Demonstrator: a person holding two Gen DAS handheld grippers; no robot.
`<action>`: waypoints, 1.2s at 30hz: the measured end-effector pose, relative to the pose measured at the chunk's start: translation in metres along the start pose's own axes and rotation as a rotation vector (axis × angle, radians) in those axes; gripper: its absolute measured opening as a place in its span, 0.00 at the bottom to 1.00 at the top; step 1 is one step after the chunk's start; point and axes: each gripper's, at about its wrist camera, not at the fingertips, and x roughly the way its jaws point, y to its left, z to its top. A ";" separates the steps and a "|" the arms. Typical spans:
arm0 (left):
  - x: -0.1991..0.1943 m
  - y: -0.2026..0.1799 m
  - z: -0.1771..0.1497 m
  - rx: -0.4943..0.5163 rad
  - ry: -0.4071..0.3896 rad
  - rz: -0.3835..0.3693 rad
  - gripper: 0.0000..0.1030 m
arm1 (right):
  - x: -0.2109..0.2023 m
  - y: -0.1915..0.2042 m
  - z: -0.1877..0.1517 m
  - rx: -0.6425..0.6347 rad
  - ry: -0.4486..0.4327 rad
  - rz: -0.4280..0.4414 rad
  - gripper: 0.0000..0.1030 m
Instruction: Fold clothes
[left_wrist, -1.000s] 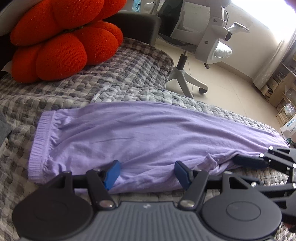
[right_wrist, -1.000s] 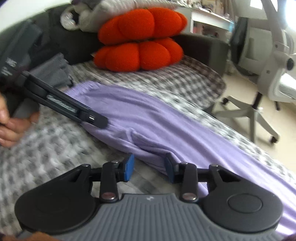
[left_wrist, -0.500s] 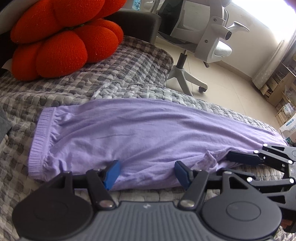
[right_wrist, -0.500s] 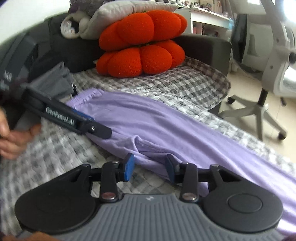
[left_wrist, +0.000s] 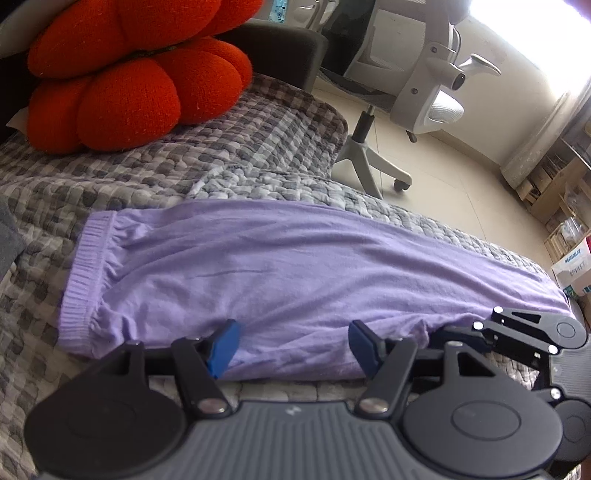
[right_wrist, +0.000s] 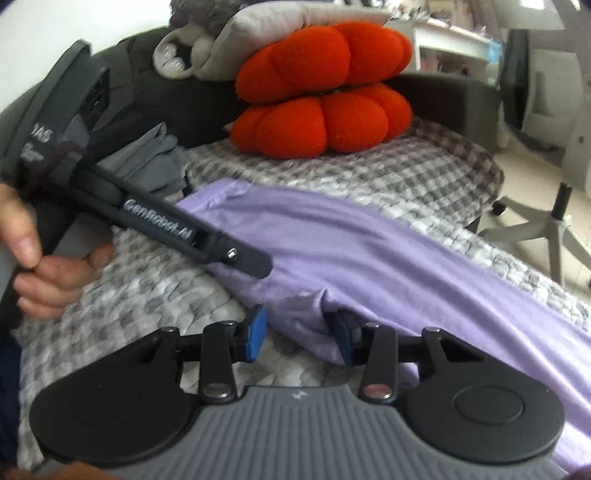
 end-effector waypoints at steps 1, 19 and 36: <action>0.000 0.001 0.000 -0.003 -0.001 0.001 0.65 | -0.001 0.001 0.000 0.003 -0.003 0.011 0.43; -0.009 0.008 0.001 -0.007 -0.034 0.011 0.65 | 0.010 0.011 -0.013 0.089 -0.018 0.010 0.39; -0.015 0.014 0.004 -0.028 -0.058 0.029 0.65 | -0.017 0.034 -0.007 0.169 0.044 -0.001 0.06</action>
